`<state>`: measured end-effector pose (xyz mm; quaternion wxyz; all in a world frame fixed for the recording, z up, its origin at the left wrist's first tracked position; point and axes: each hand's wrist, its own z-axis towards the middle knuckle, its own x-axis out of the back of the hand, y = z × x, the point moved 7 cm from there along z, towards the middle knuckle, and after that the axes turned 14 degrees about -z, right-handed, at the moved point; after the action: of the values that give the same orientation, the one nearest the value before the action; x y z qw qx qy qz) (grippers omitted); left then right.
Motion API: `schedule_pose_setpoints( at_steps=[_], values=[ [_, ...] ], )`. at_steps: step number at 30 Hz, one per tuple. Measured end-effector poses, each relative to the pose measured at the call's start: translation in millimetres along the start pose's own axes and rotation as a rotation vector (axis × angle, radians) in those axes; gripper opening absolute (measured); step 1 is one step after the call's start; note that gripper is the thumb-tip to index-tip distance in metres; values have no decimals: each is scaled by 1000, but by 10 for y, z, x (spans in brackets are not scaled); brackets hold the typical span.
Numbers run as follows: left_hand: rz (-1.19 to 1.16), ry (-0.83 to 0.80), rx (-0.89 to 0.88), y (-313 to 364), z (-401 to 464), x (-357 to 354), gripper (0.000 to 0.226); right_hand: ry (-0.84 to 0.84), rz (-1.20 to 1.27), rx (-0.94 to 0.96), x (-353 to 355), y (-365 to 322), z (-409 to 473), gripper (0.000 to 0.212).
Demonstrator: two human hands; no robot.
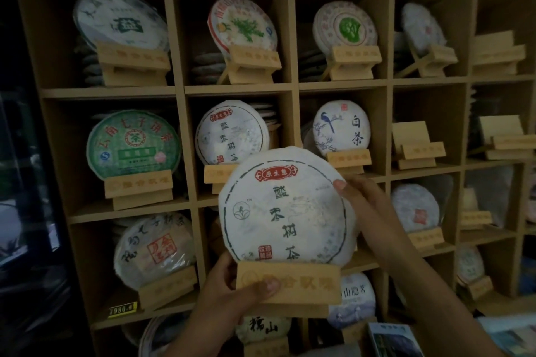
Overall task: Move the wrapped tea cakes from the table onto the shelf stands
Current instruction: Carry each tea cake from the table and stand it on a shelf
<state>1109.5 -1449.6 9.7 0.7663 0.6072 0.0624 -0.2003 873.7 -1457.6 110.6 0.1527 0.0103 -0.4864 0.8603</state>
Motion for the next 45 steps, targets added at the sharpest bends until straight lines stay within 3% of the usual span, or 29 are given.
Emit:
schedule_pose_setpoints(
  at_steps=[3, 7, 17, 22, 27, 45],
  values=[
    [-4, -2, 7, -16, -6, -11, 102, -164, 290, -36, -199, 7, 69, 48],
    [-13, 12, 10, -37, -32, 25, 102, -201, 370, -88, -332, 119, 69, 33],
    [14, 83, 5, -182, -42, 267, 100, -216, 281, -192, -568, 386, 129, 33],
    [-2, 127, 0, -142, 37, 456, 96, -145, 186, -121, -636, 558, -9, 54],
    [42, 164, -54, -45, 161, 596, 83, -188, 157, -114, -783, 720, -6, 18],
    [111, 175, 155, -1063, 800, 1232, 92, -238, 130, -388, -1233, 1877, 112, 29]
  ],
)
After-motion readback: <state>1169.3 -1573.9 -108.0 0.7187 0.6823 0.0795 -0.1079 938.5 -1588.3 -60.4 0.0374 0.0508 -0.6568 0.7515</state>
